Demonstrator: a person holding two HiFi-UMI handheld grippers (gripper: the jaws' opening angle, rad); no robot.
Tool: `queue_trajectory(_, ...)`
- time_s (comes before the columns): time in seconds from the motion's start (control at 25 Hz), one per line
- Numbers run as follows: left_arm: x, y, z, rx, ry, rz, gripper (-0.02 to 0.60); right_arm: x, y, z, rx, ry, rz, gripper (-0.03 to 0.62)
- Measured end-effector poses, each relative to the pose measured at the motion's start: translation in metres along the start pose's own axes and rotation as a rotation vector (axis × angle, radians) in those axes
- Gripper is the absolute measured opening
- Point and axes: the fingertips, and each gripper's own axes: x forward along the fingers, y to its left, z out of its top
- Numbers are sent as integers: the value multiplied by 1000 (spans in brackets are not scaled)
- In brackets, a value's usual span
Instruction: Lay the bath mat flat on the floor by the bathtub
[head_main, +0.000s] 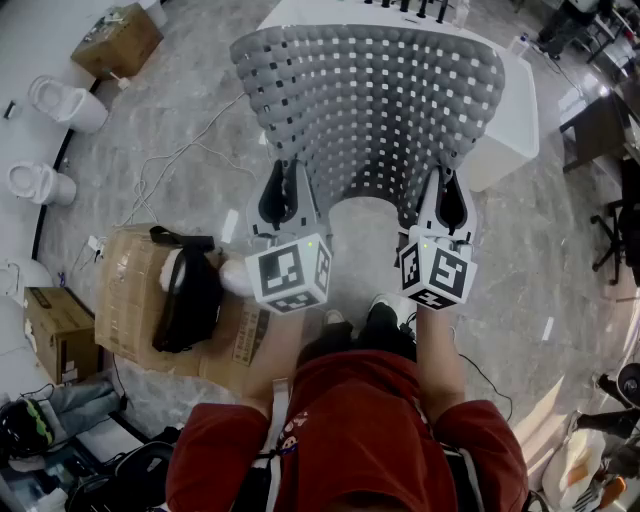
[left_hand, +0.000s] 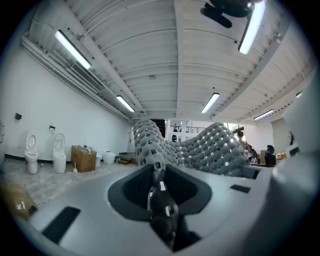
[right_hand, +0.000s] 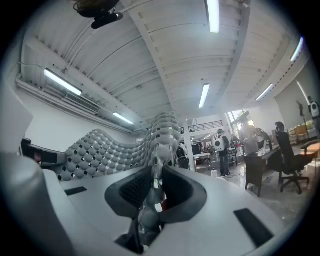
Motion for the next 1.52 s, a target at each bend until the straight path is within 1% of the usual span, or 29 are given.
queue_trajectory(0.2, -40, 24, 14, -15, -7, 25, 91, -27, 26, 13, -7, 9, 33, 77)
queue_trajectory(0.44, -65, 23, 6, -28, 17, 44, 89, -41, 27, 14, -4, 19, 52, 77)
queue_trajectory(0.6, -66, 13, -3, -30, 41, 50, 89, -45, 19, 7, 14, 39, 60, 78)
queue_trajectory(0.8, -62, -6, -10, -34, 69, 50, 89, -44, 6, 5, -8, 53, 67, 81)
queue_trajectory(1.0, -57, -34, -10, -20, 65, 52, 87, -41, -18, 7, -20, 42, 73, 81)
queue_trajectory(1.32, -44, -71, -9, -3, 54, 65, 87, -29, -55, 7, 0, 37, 93, 81)
queue_trajectory(1.52, -39, -88, -9, -5, 45, 80, 87, -26, -75, 7, 4, 23, 94, 81)
